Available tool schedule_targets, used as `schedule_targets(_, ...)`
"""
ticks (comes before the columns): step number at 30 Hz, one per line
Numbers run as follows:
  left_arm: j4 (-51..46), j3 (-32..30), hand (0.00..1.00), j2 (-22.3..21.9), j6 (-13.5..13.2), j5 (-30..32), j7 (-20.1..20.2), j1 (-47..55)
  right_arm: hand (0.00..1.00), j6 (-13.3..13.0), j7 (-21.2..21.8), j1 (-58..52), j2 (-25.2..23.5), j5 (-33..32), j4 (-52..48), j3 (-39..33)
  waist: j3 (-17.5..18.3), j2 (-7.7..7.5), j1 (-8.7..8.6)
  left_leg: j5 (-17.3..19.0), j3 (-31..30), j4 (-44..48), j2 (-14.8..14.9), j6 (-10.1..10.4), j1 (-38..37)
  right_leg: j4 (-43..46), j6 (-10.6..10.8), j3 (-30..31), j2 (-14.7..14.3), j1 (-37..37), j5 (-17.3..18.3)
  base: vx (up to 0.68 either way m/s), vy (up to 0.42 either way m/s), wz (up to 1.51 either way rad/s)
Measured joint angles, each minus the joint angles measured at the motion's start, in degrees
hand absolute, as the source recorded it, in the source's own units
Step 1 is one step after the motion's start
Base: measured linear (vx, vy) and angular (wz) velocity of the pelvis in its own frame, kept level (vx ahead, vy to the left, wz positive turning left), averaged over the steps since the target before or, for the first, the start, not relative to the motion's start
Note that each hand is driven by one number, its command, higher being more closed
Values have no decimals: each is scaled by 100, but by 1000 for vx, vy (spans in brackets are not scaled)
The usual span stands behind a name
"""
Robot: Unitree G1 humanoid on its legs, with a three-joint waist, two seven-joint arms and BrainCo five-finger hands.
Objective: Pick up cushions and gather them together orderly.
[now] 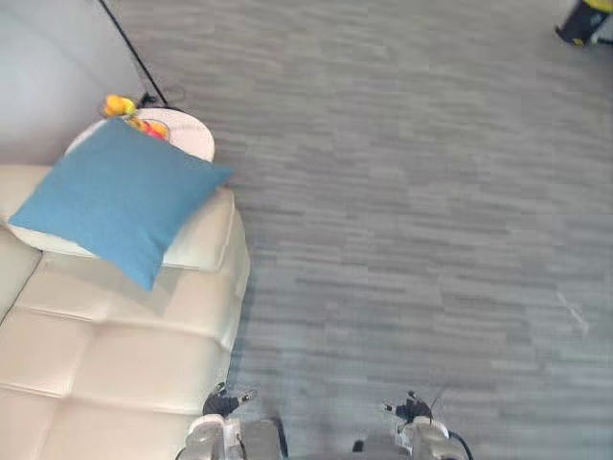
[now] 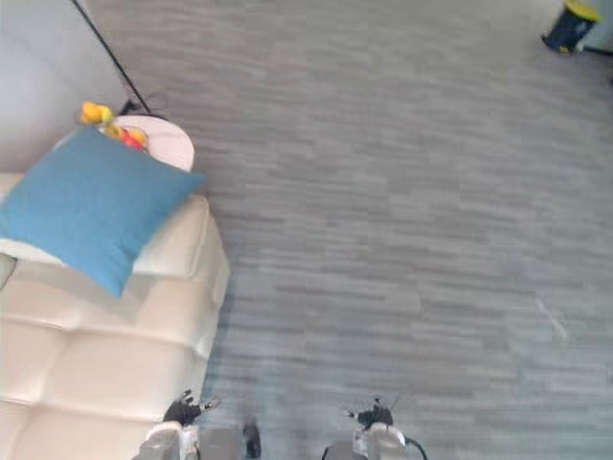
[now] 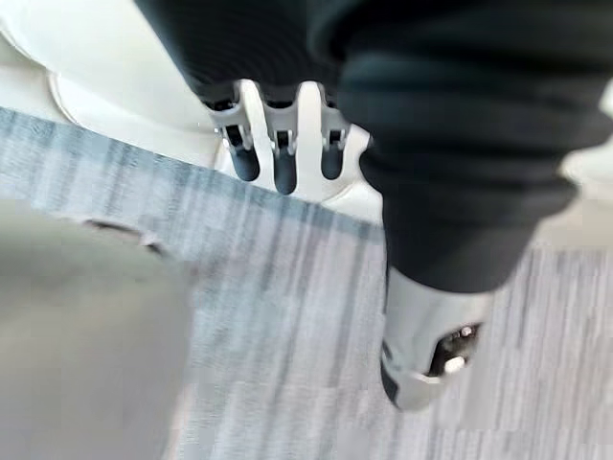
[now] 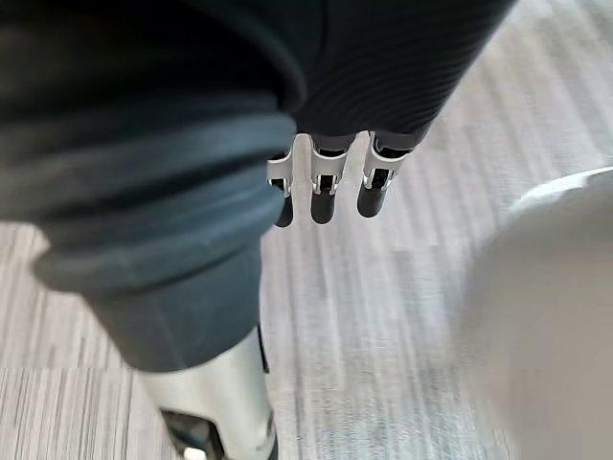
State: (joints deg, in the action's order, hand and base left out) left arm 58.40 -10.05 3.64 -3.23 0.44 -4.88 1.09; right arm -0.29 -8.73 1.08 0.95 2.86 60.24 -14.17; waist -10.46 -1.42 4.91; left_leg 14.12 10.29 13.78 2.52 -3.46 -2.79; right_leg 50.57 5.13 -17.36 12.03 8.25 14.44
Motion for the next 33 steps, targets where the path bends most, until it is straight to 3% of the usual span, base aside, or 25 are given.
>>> schedule_targets(1, 5, -4, 0, 0, 2, 0, -1, -2, 0, 1, 1, 0, 9, 0, -41, 5, -1, 1, -14, 0, -52, -57, 8, 0, -73, -159, -54, -38, -14, 72, 40, 469, -127, 103)
schedule_targets(2, 29, -8, 0, -27, 7, 0, -7, -46, 0, -21, -1, -41, 26, -1, -90, 0, 1, 13, -102, 20, -369, -183, 51, 26, -258, -1086, -88, 34, -157, 365, 71, 384, -160, 108)
schedule_targets(4, 35, -5, 0, -79, 5, -1, -17, -82, 0, -23, 5, -31, 42, -10, -109, -29, -13, 69, -176, 141, -683, -228, 154, 222, -340, -1891, -50, 345, -409, 595, -39, 333, -201, 104)
schedule_targets(5, 45, -3, 0, -93, 6, 0, -17, -76, 0, -25, 11, -41, 31, -35, -97, -35, 14, 8, -180, 227, -926, -252, 153, 357, -365, -2822, 16, 780, -555, 638, -428, 335, -291, 115)
schedule_targets(6, 75, -15, 0, -65, 3, 10, -5, -78, 0, -33, 35, -105, 4, -74, -82, -75, 67, -100, -195, 435, -1240, -209, 74, 568, -461, -3187, -165, 1116, -586, 622, -1093, 355, -320, 112)
schedule_targets(7, 92, -28, 0, -107, 18, 11, -18, -91, 0, -34, 40, -90, 23, -63, -83, -121, 68, -27, -209, 470, -1356, -175, 148, 553, -520, -3059, -184, 1029, -628, 568, -997, 462, -365, 90)
schedule_targets(8, 75, -158, 0, -277, -6, 25, -20, 1, 0, -28, 32, -89, 78, -60, -82, -141, 189, 166, -120, 466, -1451, -80, 295, 563, -520, -2833, -253, 840, -647, 545, -697, 409, -288, 44)
schedule_targets(9, 64, -201, 0, -321, -10, 37, -20, 36, 0, -30, 34, -78, 90, -60, -78, -138, 217, 215, -125, 466, -1486, -31, 321, 564, -501, -2748, -276, 776, -639, 540, -581, 467, -312, 90)
schedule_targets(10, 60, -265, 0, -433, -15, 54, -38, 62, 0, -21, 49, -61, 122, -62, -92, -131, 241, 326, -186, 481, -1572, 623, 420, 620, -245, -2598, -342, 383, -571, 344, -250, 297, -205, 89)
schedule_targets(11, 62, -298, 0, -439, -12, 53, -36, 55, 0, -25, 48, -66, 134, -72, -94, -132, 248, 352, -202, 493, -1555, 972, 461, 716, -59, -2611, -349, 266, -562, 262, -218, 363, -233, 129)
schedule_targets(12, 15, -436, 0, -497, -13, 54, -25, 12, 0, -28, 33, -99, 147, -75, -101, -135, 250, 413, -198, 336, -1417, 2085, 628, 1069, 478, -2721, -411, -33, -574, -44, -119, 338, -175, 103)
schedule_targets(13, -105, -479, 0, -516, -19, 51, -24, 16, 0, -29, 31, -93, 110, -99, -114, -115, 234, 396, -156, 280, -1111, 2948, 877, 1196, 892, -2867, -483, -248, -594, -358, -32, 336, -158, 102)
schedule_targets(14, -153, -478, 0, -509, -20, 51, -23, 18, 0, -31, 31, -101, 89, -134, -113, -98, 229, 389, -145, 287, -887, 3262, 1004, 1171, 1085, -2964, -503, -368, -612, -529, -14, 312, -118, 90)
schedule_targets(15, -251, -477, 0, -484, -23, 46, -13, 9, 0, -40, 31, -116, 21, -179, -112, -90, 196, 332, -137, 350, -412, 3590, 1174, 1000, 1395, -3192, -503, -579, -617, -878, -9, 346, -108, 85)
schedule_targets(16, -337, -474, 0, -468, -28, 44, -12, 5, 0, -48, 32, -97, -41, -186, -117, -85, 179, 276, -106, 447, -48, 3562, 1212, 799, 1694, -3431, -483, -752, -601, -1152, -3, 276, -80, 73)
schedule_targets(18, -382, -457, 0, -469, -35, 48, -10, -12, 0, -46, 32, -96, -103, -185, -235, -97, 166, 255, -58, 452, 386, 2886, 1157, 711, 1948, -3633, -427, -923, -564, -1351, -32, 207, 23, 46)
schedule_targets(19, -356, -442, 0, -455, -28, 51, -9, -43, 0, -50, 32, -99, -89, -184, -313, -134, 171, 264, -56, 15, 751, 1853, 1069, 533, 1992, -3713, -241, -1036, -555, -1477, -2, 292, 112, 43)
schedule_targets(20, -325, -422, 0, -455, -33, 51, -9, -43, 0, -51, 33, -100, -79, -184, -308, -136, 178, 282, -56, -332, 832, 1524, 1042, 488, 1989, -3731, -175, -1041, -573, -1512, 21, 324, 112, 34)
schedule_targets(22, -249, -399, 0, -224, -37, 52, -13, -38, 0, -18, 35, -108, -280, -171, -246, -129, 245, -97, 25, -453, 976, 1026, 624, 348, 1766, -4154, -48, -780, -421, -1591, -255, 313, 116, 18)
schedule_targets(24, -186, -409, 0, -152, -30, 37, -4, -43, 0, -17, 40, -55, -290, -160, -234, -133, 243, -148, 57, -436, 971, 1009, 546, 314, 1748, -4296, -30, -648, -395, -1645, -442, 222, 120, 10)
schedule_targets(27, 4, -401, 0, -133, -21, 40, 8, -29, 0, -21, 84, -43, -240, -32, -49, -128, 239, -144, 69, -397, 978, 433, 261, 258, 1061, -2928, 113, -337, 3, -1380, -560, 262, 154, 12)
schedule_targets(28, 64, -375, 0, -126, -17, 43, 9, -30, 0, -13, 99, -54, -254, -1, -30, -129, 232, -142, 66, -399, 933, 199, 174, 253, 758, -2027, 292, -220, 210, -1102, -705, 219, 79, 30)
schedule_targets(29, 81, -246, 0, -62, -8, 45, 9, 21, 0, -28, 135, -115, -271, 70, -69, -122, 223, -124, 11, -373, 853, -19, 86, 218, 407, -848, 268, -21, 426, -688, -759, 266, 76, 38)
schedule_targets(31, 85, -166, 0, -33, -2, 48, 13, 59, 0, -28, 151, -111, -254, 115, -78, -81, 243, -155, -42, -361, 675, -198, 50, 202, 107, -263, 154, -4, 446, -323, -383, 218, -4, 57)
schedule_targets(33, 84, -183, 0, -50, -7, 48, 11, 85, 0, -30, 155, -100, -245, 122, -90, -77, 243, -141, -66, -362, 516, -321, 63, 205, -40, -415, 40, -62, 360, -21, -159, 174, -55, 55)
